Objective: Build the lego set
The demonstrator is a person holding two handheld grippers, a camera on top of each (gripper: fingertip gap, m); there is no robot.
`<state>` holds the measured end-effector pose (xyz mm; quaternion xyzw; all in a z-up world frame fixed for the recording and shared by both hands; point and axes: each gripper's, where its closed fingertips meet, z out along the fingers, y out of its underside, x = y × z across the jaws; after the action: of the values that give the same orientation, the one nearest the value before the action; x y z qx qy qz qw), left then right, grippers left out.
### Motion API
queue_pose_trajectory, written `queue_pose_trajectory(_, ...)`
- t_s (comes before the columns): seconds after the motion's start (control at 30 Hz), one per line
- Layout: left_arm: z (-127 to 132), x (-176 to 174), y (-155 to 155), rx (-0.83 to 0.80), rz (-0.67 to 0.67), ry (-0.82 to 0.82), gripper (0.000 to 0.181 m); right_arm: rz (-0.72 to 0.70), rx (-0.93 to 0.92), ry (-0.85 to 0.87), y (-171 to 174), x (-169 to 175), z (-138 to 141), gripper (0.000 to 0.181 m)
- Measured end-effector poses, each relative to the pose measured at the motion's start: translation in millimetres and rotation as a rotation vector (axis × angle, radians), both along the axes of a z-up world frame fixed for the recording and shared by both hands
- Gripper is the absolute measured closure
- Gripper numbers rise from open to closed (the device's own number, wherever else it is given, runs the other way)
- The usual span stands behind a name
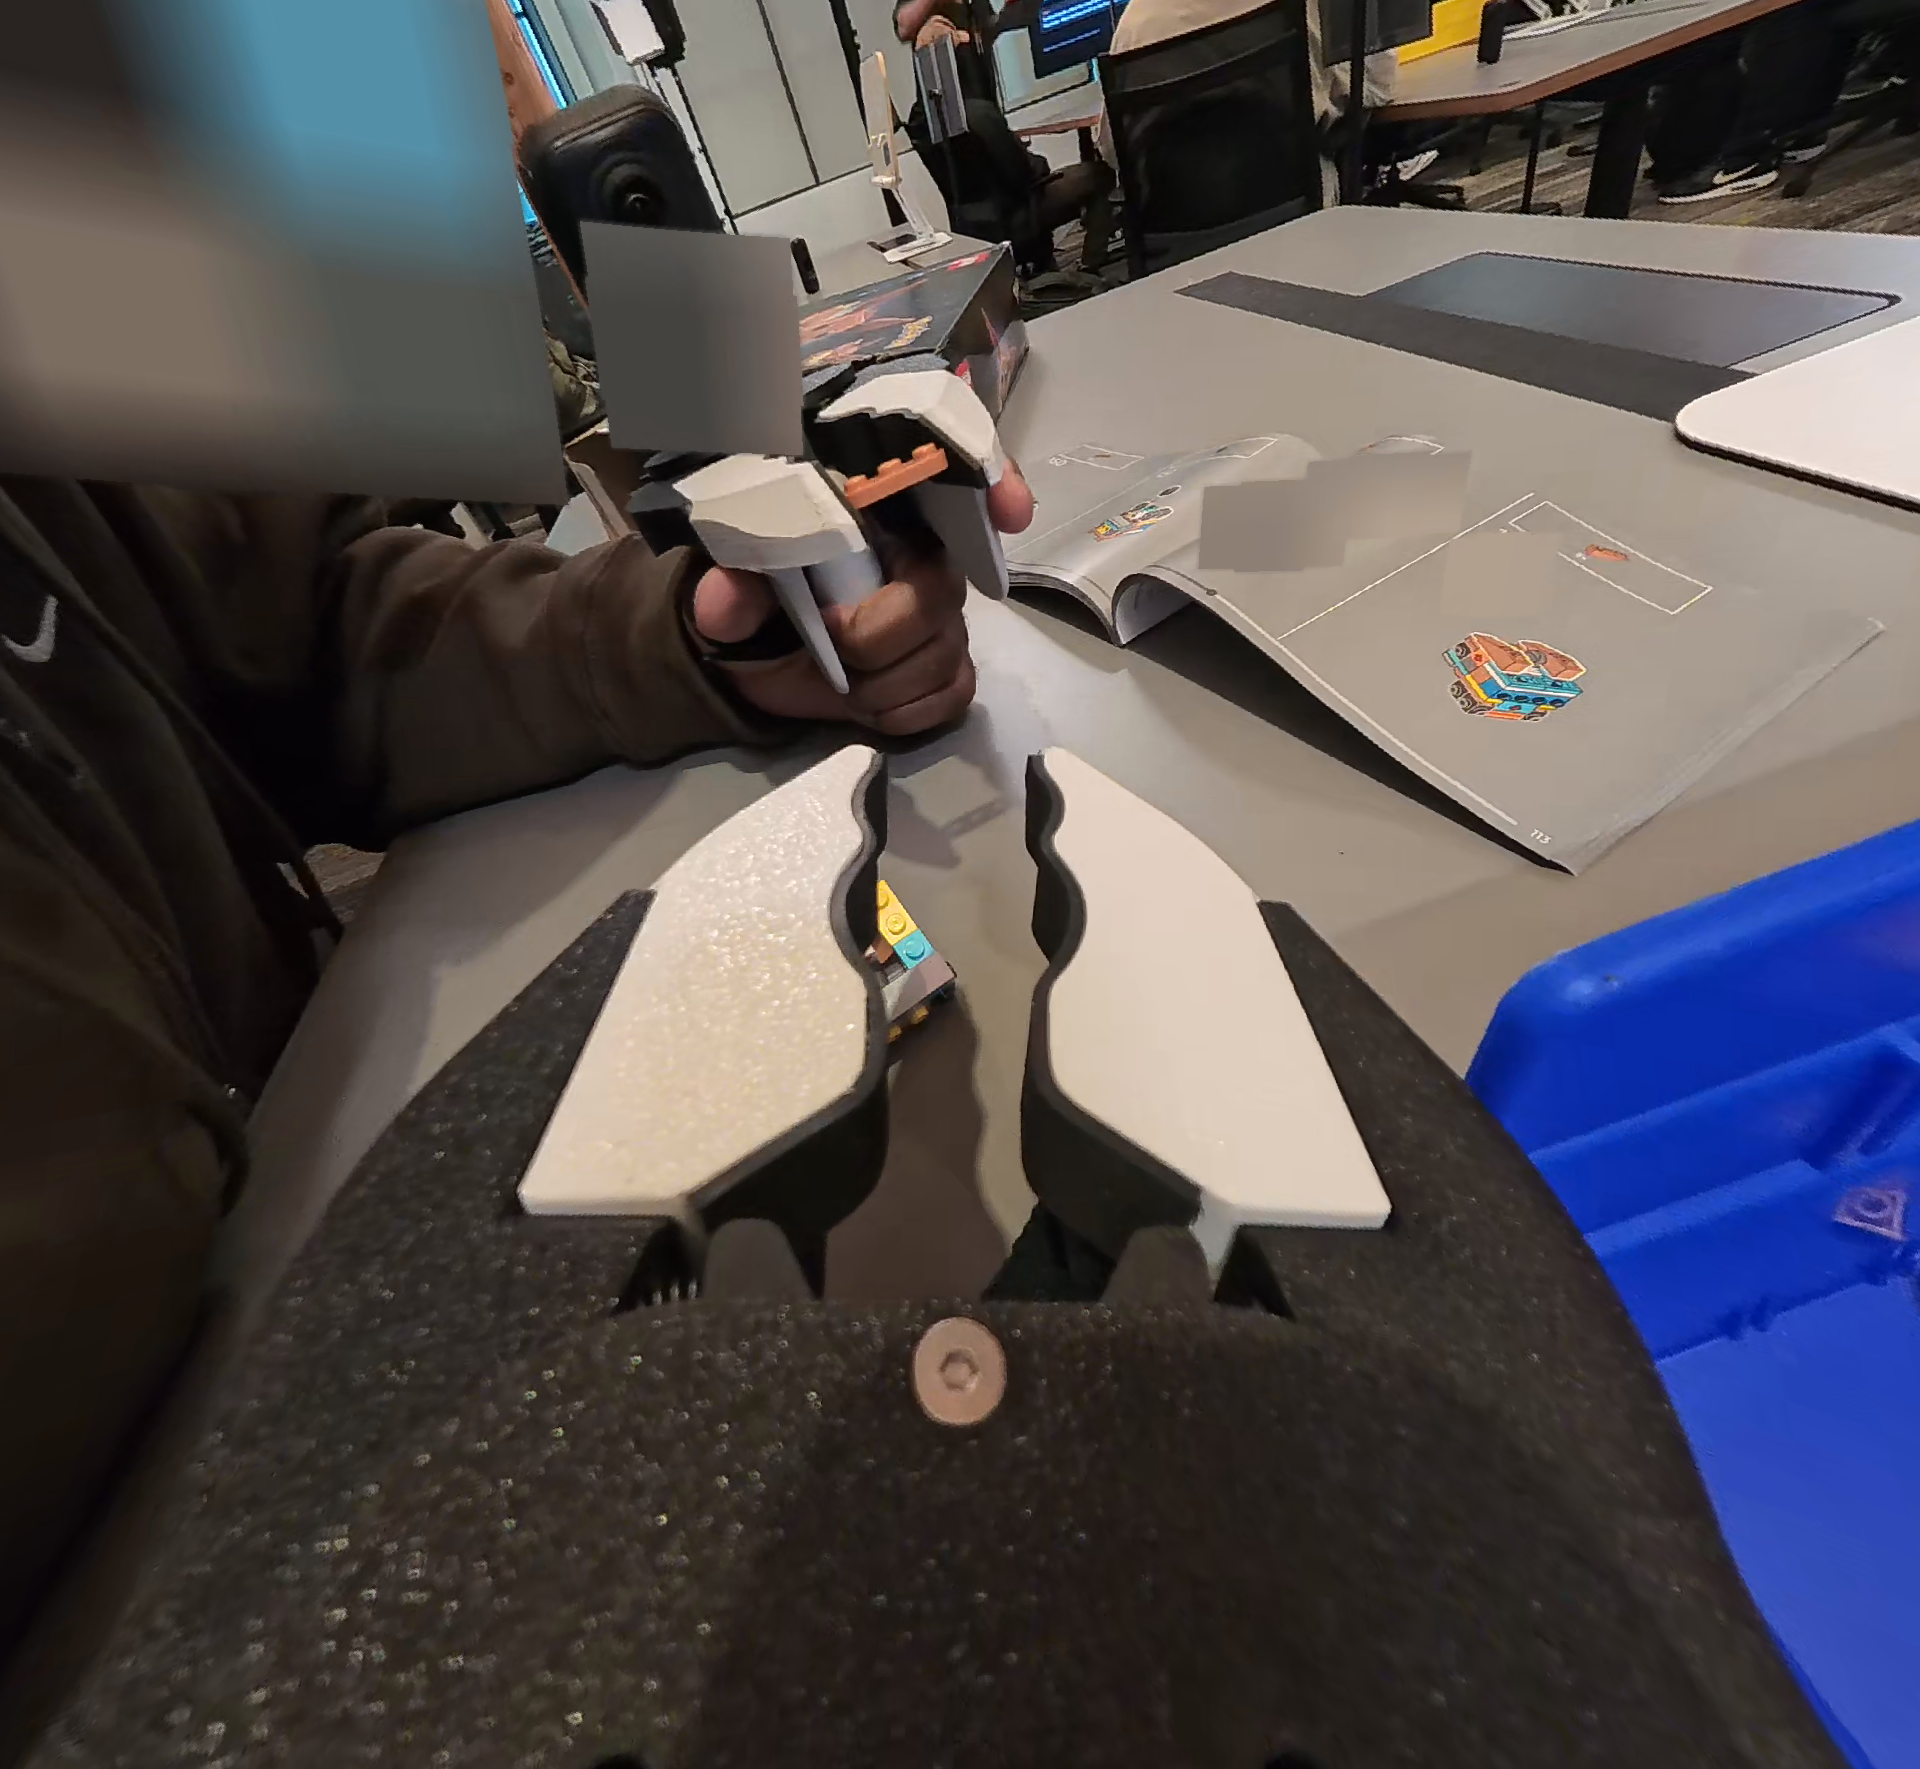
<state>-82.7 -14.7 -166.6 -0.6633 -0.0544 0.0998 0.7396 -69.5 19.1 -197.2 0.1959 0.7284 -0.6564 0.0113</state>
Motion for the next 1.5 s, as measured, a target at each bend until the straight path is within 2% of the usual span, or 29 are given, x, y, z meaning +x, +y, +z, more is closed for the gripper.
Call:
queue_pose_trajectory(1.03, -2.0, 0.2, 1.5, -0.017, 0.007, 0.006, 0.156, -0.002, 0.007, -0.005, -0.1, 0.5, -1.2, 0.157)
queue_pose_trajectory(1.3, -9.3, -0.5, 2.5, -0.084, 0.026, 0.021, 0.156, -0.004, 0.025, 0.034, -1.6, 3.5, -0.4, 0.157)
queue_pose_trajectory(1.37, -10.0, 0.3, 3.2, -0.09, 0.028, 0.03, 0.156, 0.001, 0.031, 0.046, -3.4, 8.4, 5.4, 0.158)
queue_pose_trajectory(1.5, -10.3, -0.4, 3.5, -0.092, 0.036, 0.035, 0.156, 0.011, 0.002, 0.077, 4.9, 23.4, 49.3, 0.159)
